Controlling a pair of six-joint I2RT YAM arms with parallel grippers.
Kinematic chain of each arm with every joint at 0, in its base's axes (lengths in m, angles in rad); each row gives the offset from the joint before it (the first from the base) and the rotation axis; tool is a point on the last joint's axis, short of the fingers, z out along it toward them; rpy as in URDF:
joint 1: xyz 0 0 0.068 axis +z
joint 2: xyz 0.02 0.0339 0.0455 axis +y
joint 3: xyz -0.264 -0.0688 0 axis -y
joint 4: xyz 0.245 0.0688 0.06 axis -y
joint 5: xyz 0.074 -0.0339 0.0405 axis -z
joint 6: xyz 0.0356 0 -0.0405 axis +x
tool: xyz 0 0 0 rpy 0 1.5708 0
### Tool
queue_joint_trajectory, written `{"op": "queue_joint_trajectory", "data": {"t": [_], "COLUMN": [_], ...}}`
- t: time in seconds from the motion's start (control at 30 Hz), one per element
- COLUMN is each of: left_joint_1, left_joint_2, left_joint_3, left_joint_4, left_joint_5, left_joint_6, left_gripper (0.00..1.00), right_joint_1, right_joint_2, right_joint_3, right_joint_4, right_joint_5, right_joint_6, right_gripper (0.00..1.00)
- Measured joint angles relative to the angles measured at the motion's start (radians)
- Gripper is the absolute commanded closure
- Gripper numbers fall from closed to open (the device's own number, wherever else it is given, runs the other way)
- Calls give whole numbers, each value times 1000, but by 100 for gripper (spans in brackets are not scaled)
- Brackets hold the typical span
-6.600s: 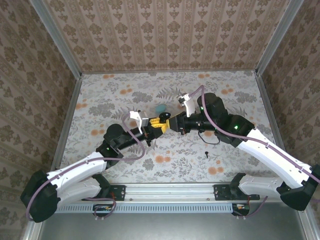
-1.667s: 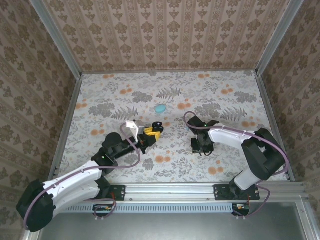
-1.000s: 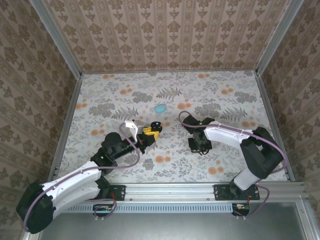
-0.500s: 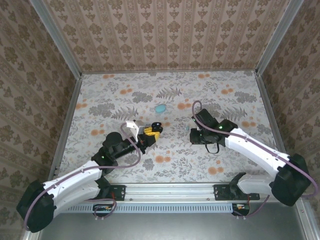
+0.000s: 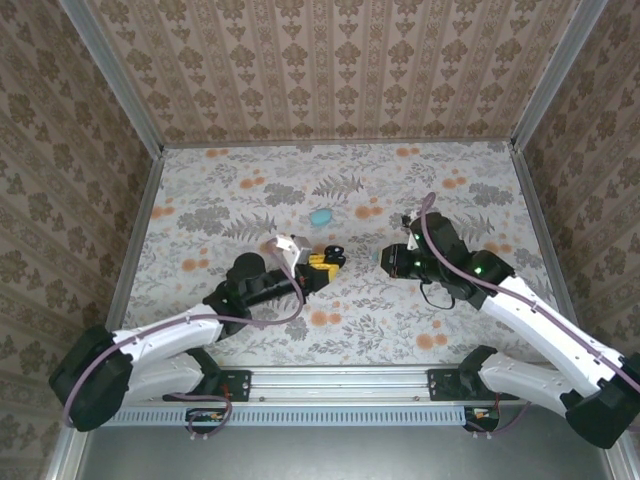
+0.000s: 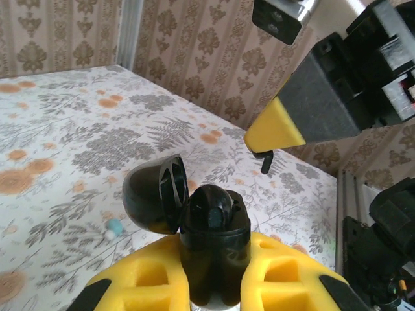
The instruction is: Insert the wireless bluetooth earbuds into the charging case
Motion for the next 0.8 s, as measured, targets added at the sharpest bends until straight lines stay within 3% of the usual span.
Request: {"op": "queue_joint_trajectory", "data": {"t": [0.37,0.8], "left_joint_1": [-34,-89], "left_joint_2": [89,21], "left_joint_3": [88,144], "left_joint_4": [84,44], "left_joint_5": [45,10], "left_joint_6": [30,194], "left_gripper": [100,100], "right_joint_1": [0,35], "right_joint_2": [-101,-102], "right_joint_3": [34,111], "right_joint_4": [164,249], "right_joint_5": [-145,-223], "right_joint_6": [53,16], "right_gripper": [83,83]}}
